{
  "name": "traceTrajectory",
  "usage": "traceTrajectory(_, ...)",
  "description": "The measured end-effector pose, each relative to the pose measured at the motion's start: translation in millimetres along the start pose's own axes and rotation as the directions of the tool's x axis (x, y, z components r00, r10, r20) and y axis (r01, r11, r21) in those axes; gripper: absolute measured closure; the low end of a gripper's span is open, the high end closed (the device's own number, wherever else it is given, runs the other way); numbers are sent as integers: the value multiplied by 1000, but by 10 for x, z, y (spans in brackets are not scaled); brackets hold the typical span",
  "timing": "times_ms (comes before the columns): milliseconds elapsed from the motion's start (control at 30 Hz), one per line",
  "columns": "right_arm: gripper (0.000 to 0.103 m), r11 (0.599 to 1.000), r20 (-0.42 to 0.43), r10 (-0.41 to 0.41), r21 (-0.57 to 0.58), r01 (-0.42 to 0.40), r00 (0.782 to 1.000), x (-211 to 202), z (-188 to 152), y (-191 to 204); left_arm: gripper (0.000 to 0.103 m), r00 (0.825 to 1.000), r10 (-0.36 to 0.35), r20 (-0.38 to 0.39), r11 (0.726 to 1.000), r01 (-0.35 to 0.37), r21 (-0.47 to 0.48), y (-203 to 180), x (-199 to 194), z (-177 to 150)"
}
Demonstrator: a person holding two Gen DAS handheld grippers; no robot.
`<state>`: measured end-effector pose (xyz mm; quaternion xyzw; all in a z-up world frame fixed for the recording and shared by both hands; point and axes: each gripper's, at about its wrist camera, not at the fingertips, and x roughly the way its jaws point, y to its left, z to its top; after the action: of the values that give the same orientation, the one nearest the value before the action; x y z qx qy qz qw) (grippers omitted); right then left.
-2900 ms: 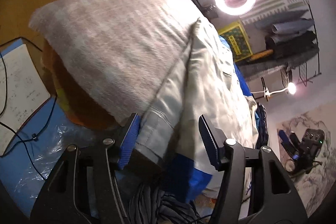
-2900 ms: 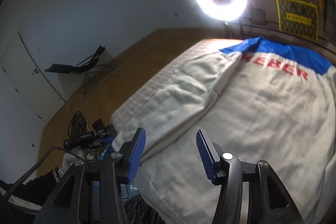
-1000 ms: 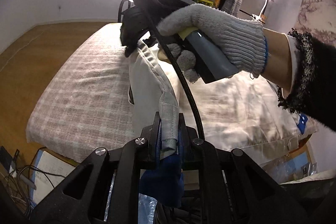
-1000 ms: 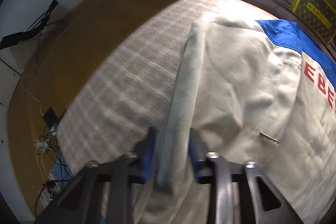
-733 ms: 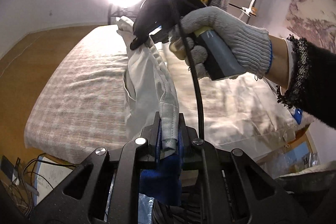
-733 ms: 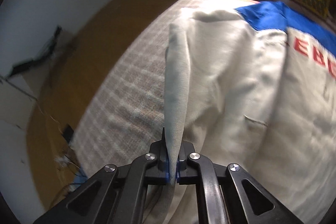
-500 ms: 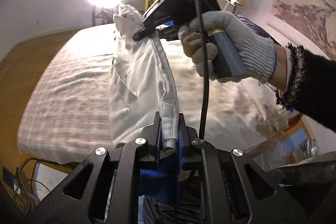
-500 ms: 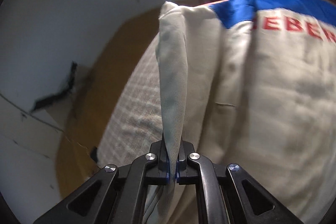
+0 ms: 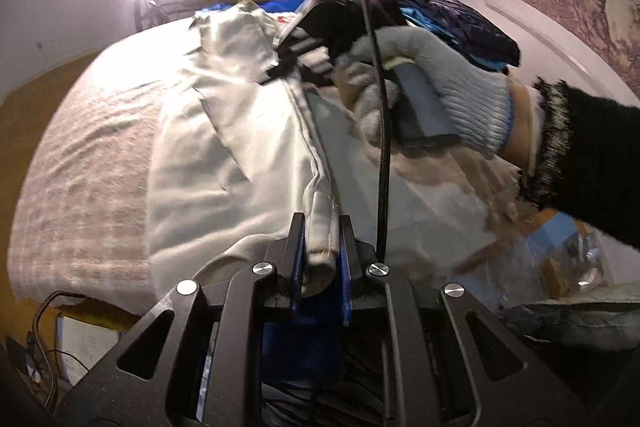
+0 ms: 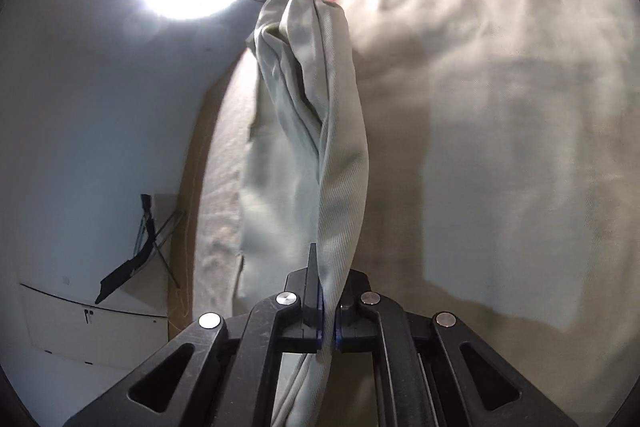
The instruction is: Fold large clothes
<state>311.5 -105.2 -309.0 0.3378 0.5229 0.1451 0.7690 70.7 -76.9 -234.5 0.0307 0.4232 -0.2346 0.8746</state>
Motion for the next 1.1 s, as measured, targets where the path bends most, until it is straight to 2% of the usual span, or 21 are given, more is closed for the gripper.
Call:
traceTrajectory(133,103,992,-10,-89,-92,87,996,24,7,192,91,1000,-24,-19,1000,24,10,24,-160,-105)
traceTrajectory(167,101,988,-12,-110,-112,108,994,25,0,265,91,1000,-22,-21,1000,22,6,56,-232,-152)
traceTrajectory(233,86,980,-11,-137,-150,134,990,-14,-26,312,91,999,-31,-17,999,31,-14,130,-377,-233)
traceTrajectory(400,73,980,-60,-77,-187,65,995,-233,-178,321,86,1000,-16,16,989,18,-144,520,-690,-404)
traceTrajectory(533,73,986,-101,-18,-167,1,995,-343,-454,304,86,998,-15,54,962,29,-271,872,-758,-440)
traceTrajectory(633,73,984,-144,6,-174,-31,990,-342,-740,327,86,997,-25,78,944,50,-325,1087,-675,-359)
traceTrajectory(767,73,984,-197,31,-166,-65,980,-290,-1087,378,86,996,-78,41,932,87,-351,1249,-344,-269)
traceTrajectory(833,73,983,-215,26,-173,-64,976,-293,-1238,397,86,993,-118,-14,938,106,-330,1175,-158,-312)
traceTrajectory(933,73,979,-240,2,-199,-51,971,-394,-1444,313,86,982,-155,-108,957,122,-263,964,-31,-557)
traceTrajectory(1000,73,976,-249,-6,-214,-49,969,-402,-1538,310,86,975,-139,-172,968,97,-231,883,-25,-761)
traceTrajectory(1100,73,977,-249,5,-205,-58,968,-422,-1599,294,86,979,-132,-157,953,82,-291,976,-162,-926)
